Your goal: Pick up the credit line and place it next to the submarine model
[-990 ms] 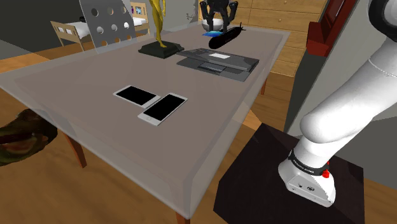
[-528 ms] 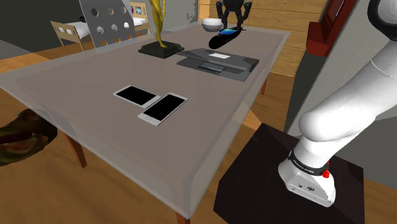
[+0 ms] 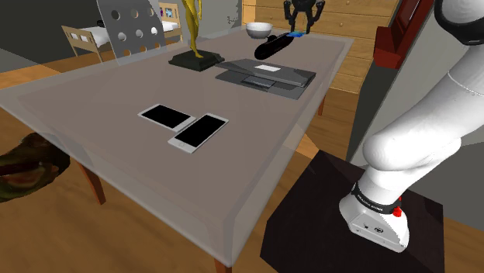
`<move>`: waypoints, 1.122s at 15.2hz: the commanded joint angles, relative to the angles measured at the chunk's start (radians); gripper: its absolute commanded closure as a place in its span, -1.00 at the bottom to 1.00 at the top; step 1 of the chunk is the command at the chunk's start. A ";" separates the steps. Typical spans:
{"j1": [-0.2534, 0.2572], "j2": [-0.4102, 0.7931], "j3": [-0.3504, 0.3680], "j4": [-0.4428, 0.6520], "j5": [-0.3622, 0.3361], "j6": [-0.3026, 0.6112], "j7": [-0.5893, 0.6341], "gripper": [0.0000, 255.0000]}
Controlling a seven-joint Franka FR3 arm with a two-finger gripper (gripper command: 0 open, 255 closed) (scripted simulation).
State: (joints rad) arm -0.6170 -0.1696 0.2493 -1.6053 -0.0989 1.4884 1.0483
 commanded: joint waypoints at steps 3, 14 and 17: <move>-0.037 0.047 -0.049 0.048 -0.013 0.008 -0.087 1.00; -0.139 0.245 -0.162 0.279 -0.028 0.001 -0.306 1.00; -0.141 0.224 -0.163 0.208 -0.026 0.050 -0.303 1.00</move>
State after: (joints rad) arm -0.7567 0.0563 0.0872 -1.3815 -0.1253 1.5240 0.7470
